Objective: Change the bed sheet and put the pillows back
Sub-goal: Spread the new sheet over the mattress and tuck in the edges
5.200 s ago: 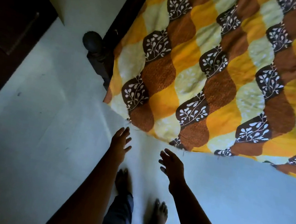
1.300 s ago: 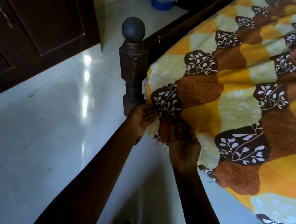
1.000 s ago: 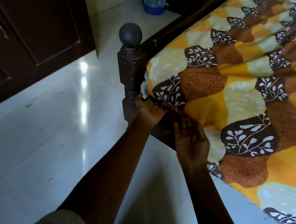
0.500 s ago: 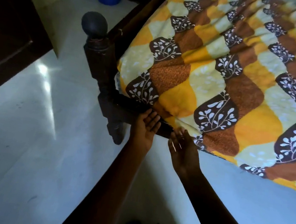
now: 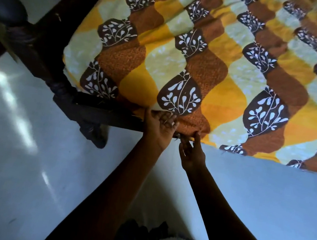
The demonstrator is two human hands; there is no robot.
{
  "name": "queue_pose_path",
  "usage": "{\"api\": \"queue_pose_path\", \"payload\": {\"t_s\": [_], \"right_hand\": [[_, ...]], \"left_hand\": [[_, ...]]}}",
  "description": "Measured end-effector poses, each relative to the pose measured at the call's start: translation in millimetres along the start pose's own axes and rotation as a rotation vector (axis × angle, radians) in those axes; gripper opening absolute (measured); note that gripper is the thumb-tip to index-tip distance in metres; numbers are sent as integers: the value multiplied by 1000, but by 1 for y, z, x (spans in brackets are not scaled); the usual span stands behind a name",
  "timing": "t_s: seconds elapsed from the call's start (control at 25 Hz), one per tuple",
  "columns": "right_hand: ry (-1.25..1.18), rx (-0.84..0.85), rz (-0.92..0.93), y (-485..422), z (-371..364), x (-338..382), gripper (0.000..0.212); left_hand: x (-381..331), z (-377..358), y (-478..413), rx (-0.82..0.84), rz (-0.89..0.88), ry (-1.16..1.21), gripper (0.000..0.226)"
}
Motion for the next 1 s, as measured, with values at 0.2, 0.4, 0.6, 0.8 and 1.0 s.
{"api": "queue_pose_path", "payload": {"t_s": [0.2,0.4,0.6,0.8,1.0], "right_hand": [[176,-124,78,-8,8,14,23],[-173,90,51,-2,9,34,9],[-297,359,63,10,-2,47,27],[-284,289,110,1,-53,60,31],[-167,255,73,18,-26,43,20]], "left_hand": [[-1,-8,-16,31,-15,93,67],[3,-2,-23,69,-21,169,64],[1,1,-26,151,-24,251,69],[-1,-2,-20,69,-15,194,53],[-11,25,-11,-143,-67,43,33]]}}
Point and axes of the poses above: each hand's wrist, its own y-axis away from the middle knuckle, its own z-axis out of the back of the hand, x = y × z, the point moved 1 cm from there along -y, towards the middle knuckle, and after that the axes turned 10 degrees about -y, right-handed, at the moved point
